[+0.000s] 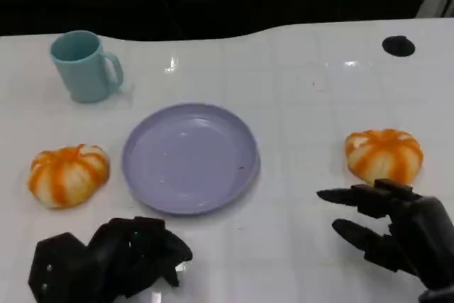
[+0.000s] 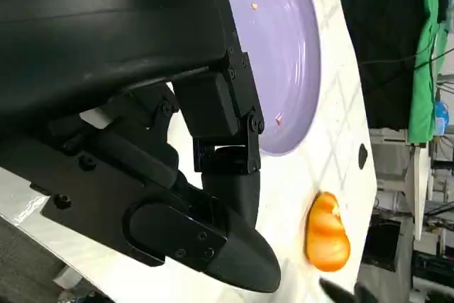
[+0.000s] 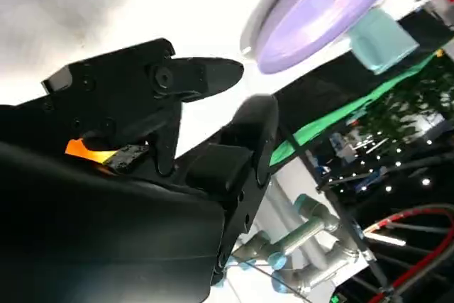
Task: Grasp the bread from the table and place it into the plate.
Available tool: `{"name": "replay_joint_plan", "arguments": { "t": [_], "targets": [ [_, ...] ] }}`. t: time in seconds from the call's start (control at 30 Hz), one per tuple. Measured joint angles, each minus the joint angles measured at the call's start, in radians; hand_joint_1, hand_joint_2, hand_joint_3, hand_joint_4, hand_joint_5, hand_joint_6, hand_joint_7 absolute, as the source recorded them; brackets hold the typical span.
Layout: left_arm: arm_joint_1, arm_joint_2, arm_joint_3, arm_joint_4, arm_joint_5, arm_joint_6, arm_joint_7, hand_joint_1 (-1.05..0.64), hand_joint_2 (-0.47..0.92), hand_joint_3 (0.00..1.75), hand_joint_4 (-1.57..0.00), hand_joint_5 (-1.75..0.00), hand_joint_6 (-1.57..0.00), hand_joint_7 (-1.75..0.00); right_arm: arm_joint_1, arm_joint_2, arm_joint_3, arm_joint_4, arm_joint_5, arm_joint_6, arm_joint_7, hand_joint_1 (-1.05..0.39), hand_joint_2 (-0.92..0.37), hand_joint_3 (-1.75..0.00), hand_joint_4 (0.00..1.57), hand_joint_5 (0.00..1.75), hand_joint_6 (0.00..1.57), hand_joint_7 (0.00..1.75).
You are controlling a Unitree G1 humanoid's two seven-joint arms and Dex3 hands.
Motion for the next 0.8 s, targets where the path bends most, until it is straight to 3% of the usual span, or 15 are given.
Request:
{"name": "replay_joint_plan", "arguments": {
  "t": [0.07, 0.13, 0.27, 0.57, 0.8],
  "targets": [
    [0.000, 0.000, 0.000, 0.000, 0.000, 0.000, 0.000, -1.03, 0.83, 0.00, -0.88, -1.50, -1.37, -0.62, -0.001, -0.009, -0.004, -0.020, -0.004, 0.021, 0.000, -0.42, -0.92, -0.14, 0.42, 0.24, 0.54, 0.00],
    [0.000, 0.000, 0.000, 0.000, 0.000, 0.000, 0.000, -1.03, 0.83, 0.00, -0.88, -1.50, -1.37, -0.62, 0.000, -0.019, -0.008, -0.050, -0.014, 0.062, 0.008, -0.50, -0.92, -0.15, 0.30, 0.17, 0.40, 0.00],
    [-0.001, 0.000, 0.000, 0.000, 0.001, 0.001, 0.000, -1.04, 0.84, 0.00, -0.88, -1.50, -1.37, -0.62, -0.001, -0.066, -0.035, -0.162, -0.042, 0.233, 0.124, -0.55, -0.92, -0.12, 0.20, 0.11, 0.30, 0.00],
    [-0.005, -0.003, -0.001, 0.002, 0.006, 0.001, 0.001, -1.05, 0.84, 0.00, -0.89, -1.50, -1.37, -0.62, -0.061, -0.128, -0.028, -0.274, -0.124, 0.499, 0.313, -0.59, -0.92, -0.06, 0.11, 0.09, 0.23, 0.00],
    [-0.006, -0.007, -0.001, 0.002, 0.006, 0.001, 0.002, -1.04, 0.83, 0.00, -0.90, -1.50, -1.38, -0.61, -0.094, -0.132, 0.023, -0.293, -0.189, 0.628, 0.401, -0.53, -0.88, 0.00, 0.11, 0.14, 0.26, 0.01]
  ]
}}
